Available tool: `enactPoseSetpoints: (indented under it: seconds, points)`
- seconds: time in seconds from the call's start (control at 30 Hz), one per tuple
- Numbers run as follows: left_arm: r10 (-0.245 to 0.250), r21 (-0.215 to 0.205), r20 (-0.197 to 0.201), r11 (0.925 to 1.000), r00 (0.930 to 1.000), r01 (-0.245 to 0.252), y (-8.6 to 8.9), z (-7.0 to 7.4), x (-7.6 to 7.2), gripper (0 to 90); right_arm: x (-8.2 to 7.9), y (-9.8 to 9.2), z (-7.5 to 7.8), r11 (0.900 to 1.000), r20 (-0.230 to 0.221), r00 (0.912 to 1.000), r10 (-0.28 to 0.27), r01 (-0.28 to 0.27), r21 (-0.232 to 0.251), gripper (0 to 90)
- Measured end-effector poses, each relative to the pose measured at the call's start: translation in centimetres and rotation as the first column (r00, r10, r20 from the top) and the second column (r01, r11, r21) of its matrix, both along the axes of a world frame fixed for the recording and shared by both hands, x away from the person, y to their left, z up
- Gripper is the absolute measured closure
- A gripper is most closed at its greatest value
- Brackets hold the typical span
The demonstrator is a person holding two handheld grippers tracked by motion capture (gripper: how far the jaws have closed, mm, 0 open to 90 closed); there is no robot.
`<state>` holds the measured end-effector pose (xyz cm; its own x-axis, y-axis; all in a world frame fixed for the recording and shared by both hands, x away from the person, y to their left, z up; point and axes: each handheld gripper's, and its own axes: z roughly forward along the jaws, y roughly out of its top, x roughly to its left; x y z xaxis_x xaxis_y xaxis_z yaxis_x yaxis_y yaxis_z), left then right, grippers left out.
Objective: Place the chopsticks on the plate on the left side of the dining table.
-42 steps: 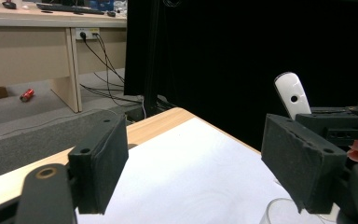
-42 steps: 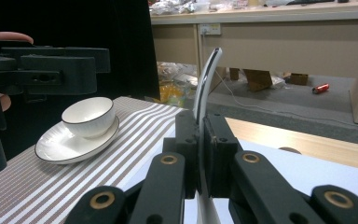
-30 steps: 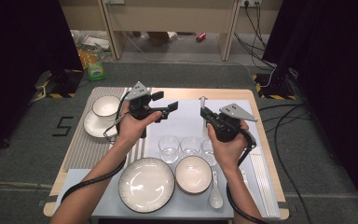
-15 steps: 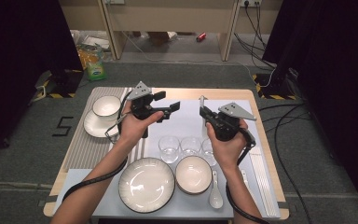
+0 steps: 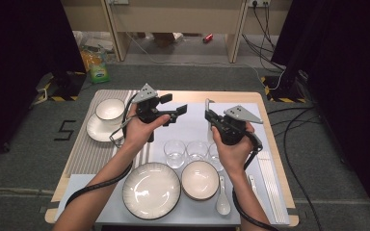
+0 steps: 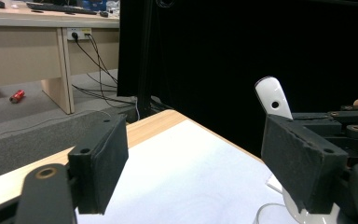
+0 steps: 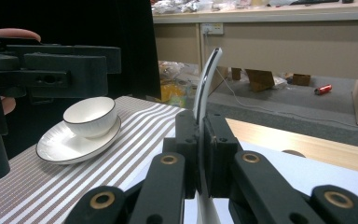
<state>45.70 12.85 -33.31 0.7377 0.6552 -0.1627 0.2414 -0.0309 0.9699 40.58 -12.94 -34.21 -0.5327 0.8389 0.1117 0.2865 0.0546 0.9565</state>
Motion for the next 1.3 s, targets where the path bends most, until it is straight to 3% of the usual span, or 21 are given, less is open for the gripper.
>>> enactPoseSetpoints:
  seconds: [1.3]
  points:
    - [-0.009, -0.007, 0.006, 0.9999, 0.9999, 0.009, -0.53, 0.42, 0.07, 22.3, 0.36, 0.86, 0.08, 1.000, 0.005, 0.9999, 0.012, -0.012, 0.001, 85.9]
